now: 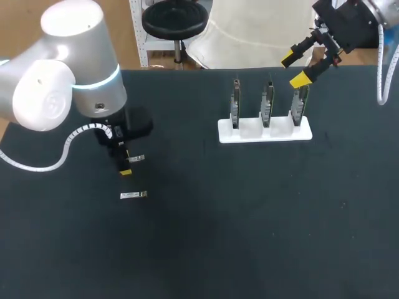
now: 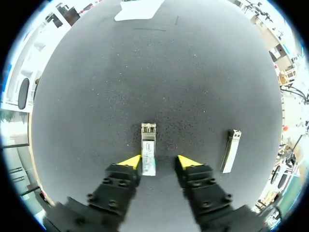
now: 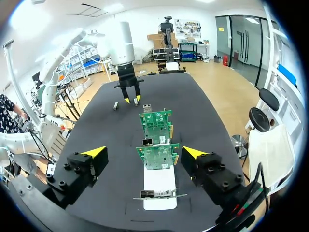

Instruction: Pick up the optical module with the left hand, and insert it into the network port with the right hand.

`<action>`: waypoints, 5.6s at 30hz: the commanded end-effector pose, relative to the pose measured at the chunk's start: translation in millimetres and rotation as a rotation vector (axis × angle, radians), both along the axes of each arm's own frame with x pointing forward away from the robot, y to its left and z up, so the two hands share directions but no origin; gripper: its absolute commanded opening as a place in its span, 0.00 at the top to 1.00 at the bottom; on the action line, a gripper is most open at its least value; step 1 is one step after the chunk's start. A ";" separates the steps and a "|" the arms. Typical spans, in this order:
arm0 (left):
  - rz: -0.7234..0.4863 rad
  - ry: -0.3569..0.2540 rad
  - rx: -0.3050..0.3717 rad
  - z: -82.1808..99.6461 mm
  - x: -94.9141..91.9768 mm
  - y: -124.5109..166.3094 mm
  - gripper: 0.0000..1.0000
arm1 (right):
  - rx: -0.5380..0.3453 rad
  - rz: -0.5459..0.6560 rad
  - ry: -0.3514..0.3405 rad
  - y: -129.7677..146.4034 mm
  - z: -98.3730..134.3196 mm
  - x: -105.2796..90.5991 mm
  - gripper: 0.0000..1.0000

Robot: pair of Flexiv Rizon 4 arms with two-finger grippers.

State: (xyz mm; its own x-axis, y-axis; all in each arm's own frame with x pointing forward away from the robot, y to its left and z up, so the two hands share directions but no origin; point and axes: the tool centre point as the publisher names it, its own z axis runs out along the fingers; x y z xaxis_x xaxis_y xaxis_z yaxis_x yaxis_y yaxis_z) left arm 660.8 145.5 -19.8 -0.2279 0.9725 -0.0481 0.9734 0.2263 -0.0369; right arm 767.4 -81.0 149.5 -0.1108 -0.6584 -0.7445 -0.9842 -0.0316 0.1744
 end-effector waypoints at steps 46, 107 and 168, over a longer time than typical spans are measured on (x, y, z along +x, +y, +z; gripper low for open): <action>0.065 -0.504 -0.941 203.4 135.1 -153.5 1.00 | 0.001 -0.001 -0.002 -0.2 0.0 -1.2 0.00; -0.145 -0.208 -1.379 215.0 111.9 -342.6 1.00 | 0.001 -0.001 -0.002 -0.2 0.0 -1.2 0.00; -0.120 -0.111 -1.403 186.1 110.3 -352.7 1.00 | 0.002 -0.003 -0.003 -0.6 0.5 -0.1 0.00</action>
